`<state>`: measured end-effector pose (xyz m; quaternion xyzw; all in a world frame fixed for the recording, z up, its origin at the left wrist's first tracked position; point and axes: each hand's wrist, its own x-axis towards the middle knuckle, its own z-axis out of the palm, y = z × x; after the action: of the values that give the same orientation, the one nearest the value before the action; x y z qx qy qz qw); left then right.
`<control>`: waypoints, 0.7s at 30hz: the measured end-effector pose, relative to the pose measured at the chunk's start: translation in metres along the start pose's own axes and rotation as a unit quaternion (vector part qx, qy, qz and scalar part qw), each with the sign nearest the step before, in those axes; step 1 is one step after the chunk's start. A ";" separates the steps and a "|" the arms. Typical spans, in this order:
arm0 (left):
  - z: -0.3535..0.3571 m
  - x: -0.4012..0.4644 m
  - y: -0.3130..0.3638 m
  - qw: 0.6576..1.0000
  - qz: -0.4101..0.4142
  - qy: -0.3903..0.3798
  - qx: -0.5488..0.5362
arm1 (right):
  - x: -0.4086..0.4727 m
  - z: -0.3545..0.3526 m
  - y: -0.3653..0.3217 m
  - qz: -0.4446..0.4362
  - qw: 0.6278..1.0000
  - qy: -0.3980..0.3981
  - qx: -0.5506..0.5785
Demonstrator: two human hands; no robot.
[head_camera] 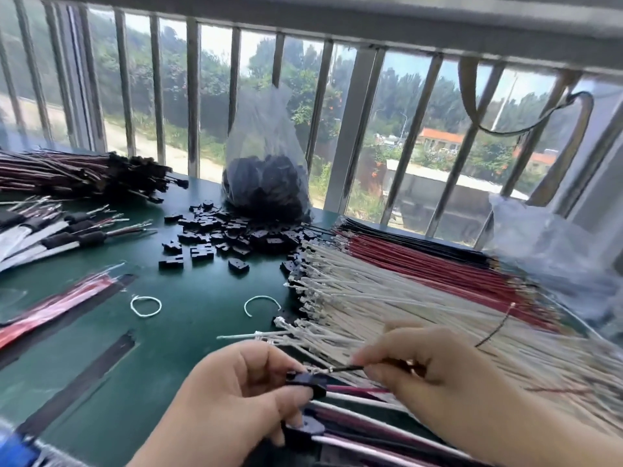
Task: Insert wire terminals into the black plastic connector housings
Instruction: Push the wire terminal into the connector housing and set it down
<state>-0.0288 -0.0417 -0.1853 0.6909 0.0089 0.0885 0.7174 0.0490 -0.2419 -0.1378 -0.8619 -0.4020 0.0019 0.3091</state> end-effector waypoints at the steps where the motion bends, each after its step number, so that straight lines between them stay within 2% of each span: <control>1: 0.000 0.000 0.000 1.000 0.000 0.004 0.003 | -0.001 0.000 0.002 0.005 1.000 0.003 -0.002; 16: -0.001 0.002 0.000 1.000 0.008 -0.003 0.021 | -0.009 0.000 -0.004 -0.020 0.999 0.034 0.017; 21: -0.004 0.003 -0.003 1.000 0.017 0.001 0.006 | -0.013 0.005 -0.007 -0.002 0.996 0.049 0.068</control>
<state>-0.0256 -0.0376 -0.1878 0.6954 -0.0019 0.1015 0.7114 0.0344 -0.2445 -0.1414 -0.8374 -0.3866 -0.0140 0.3861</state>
